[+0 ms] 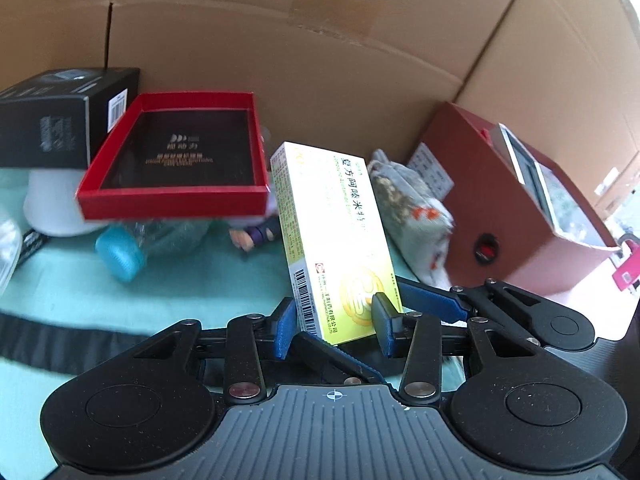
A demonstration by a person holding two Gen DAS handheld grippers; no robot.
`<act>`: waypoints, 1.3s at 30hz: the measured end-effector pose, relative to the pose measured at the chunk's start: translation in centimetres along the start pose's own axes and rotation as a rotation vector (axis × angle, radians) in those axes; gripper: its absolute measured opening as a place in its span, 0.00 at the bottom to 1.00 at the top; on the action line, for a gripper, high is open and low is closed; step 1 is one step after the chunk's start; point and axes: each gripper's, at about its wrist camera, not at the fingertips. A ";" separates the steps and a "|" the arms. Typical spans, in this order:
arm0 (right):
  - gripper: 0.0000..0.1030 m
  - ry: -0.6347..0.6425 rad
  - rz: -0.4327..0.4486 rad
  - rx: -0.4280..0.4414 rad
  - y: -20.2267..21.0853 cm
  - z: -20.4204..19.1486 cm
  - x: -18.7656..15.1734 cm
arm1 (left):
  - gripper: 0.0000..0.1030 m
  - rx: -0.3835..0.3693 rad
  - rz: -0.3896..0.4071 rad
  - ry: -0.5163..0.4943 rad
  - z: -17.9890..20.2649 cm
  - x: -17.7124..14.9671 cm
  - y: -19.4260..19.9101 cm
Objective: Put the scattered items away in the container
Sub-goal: 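Close the left tool on the yellow medicine box while the right tool grips it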
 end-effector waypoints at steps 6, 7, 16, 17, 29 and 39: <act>0.73 -0.002 -0.018 0.007 3.5 -1.3 -2.0 | 0.40 -0.008 -0.009 0.018 1.3 -3.2 2.7; 0.73 -0.006 -0.024 0.009 4.1 -1.6 -2.5 | 0.40 -0.008 -0.015 0.019 1.6 -3.8 3.0; 0.73 -0.006 -0.080 0.028 8.6 -3.6 -6.2 | 0.40 -0.014 -0.084 0.049 3.4 -8.9 5.8; 0.73 -0.009 -0.088 0.030 8.9 -3.8 -6.7 | 0.40 -0.017 -0.095 0.056 3.5 -9.3 6.0; 0.76 0.012 -0.047 0.063 12.3 -5.2 -8.8 | 0.63 0.037 -0.096 0.063 4.2 -11.6 7.7; 0.78 -0.023 -0.045 0.068 11.3 -4.8 -8.6 | 0.67 0.083 -0.079 0.075 2.8 -10.2 7.0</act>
Point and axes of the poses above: each gripper's, at about its wrist camera, not at the fingertips, and y roughly against the way its jaws point, z to its right, x to its top, and after that the axes turned 2 degrees about -z, right-handed
